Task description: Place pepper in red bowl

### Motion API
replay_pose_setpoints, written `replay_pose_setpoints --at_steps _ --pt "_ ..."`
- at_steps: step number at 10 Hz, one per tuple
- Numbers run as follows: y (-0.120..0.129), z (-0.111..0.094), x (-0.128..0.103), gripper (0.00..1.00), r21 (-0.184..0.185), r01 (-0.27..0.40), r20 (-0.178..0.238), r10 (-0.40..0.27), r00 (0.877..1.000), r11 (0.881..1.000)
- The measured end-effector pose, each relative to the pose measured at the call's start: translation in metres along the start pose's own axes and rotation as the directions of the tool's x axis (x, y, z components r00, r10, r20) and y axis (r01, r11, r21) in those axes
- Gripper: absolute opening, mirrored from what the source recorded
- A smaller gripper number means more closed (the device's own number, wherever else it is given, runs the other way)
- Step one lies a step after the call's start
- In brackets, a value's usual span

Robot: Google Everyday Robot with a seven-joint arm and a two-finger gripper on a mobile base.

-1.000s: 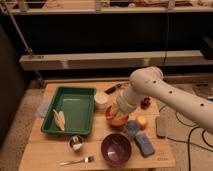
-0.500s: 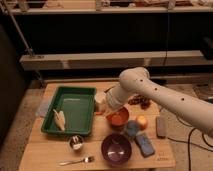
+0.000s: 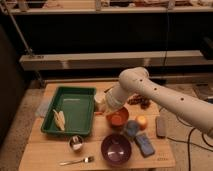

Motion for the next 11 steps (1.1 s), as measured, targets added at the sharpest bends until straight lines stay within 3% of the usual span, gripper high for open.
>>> replay_pose_setpoints --at_steps 1,3,5,7,11 --pt "0.0 0.001 0.001 0.0 -0.001 0.004 0.014 -0.004 1.0 1.0" --pt "0.007 0.014 0.011 0.0 -0.015 -0.004 0.082 0.005 0.997 1.0" --pt "0.012 0.03 0.018 0.0 -0.029 -0.006 0.088 0.009 0.996 1.0" --pt "0.014 0.036 0.019 0.0 -0.036 0.01 0.124 -0.005 0.992 0.999" --pt "0.006 0.035 0.013 0.0 -0.033 0.065 0.086 -0.062 0.994 0.997"
